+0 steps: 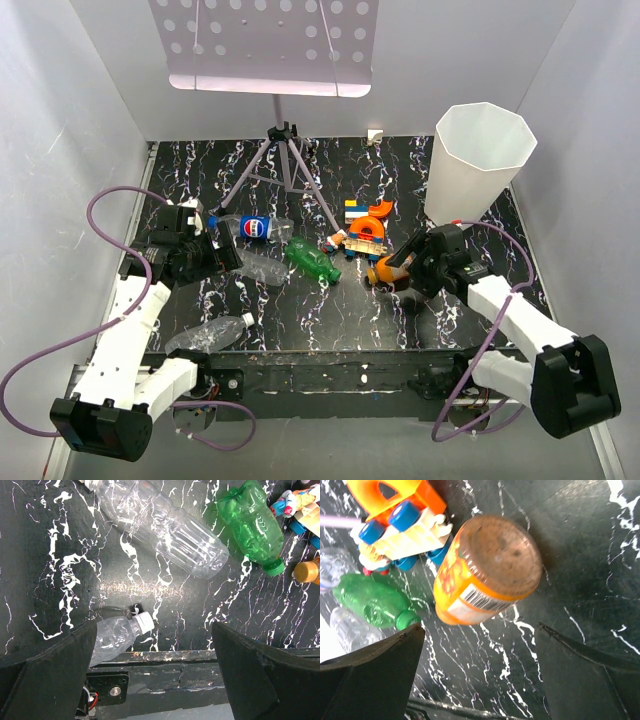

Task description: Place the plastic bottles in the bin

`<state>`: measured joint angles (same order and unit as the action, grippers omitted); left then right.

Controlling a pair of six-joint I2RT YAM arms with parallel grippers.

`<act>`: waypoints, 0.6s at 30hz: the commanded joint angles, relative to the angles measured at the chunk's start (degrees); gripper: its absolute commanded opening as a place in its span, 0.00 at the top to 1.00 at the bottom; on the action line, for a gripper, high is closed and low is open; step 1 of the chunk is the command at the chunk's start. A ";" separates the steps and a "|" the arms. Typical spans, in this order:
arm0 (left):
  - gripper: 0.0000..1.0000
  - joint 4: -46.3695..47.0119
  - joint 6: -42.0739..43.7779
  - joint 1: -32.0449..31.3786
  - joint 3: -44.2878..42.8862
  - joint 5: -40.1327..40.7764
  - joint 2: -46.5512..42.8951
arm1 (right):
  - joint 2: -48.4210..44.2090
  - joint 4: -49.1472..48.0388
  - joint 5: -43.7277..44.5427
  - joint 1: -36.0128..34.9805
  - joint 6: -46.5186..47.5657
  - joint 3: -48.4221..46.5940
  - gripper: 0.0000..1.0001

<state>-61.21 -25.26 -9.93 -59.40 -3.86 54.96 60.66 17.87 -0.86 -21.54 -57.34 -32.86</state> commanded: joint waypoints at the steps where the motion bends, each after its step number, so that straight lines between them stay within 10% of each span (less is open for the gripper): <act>1: 0.00 0.83 1.00 -0.17 -0.11 -1.06 -1.08 | 3.22 -5.38 3.33 1.15 -2.68 -0.10 0.04; 7: 0.01 1.09 0.82 -0.17 0.07 -1.68 -1.08 | 9.64 -8.98 2.36 1.24 -5.41 -0.54 0.06; 18: 0.01 1.09 1.35 -0.17 0.51 -1.68 -1.61 | 6.93 -9.43 4.38 1.24 -6.73 1.05 0.48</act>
<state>-60.93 -24.86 -9.93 -59.35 -4.99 54.70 70.04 7.42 0.51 -20.51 -64.18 -32.82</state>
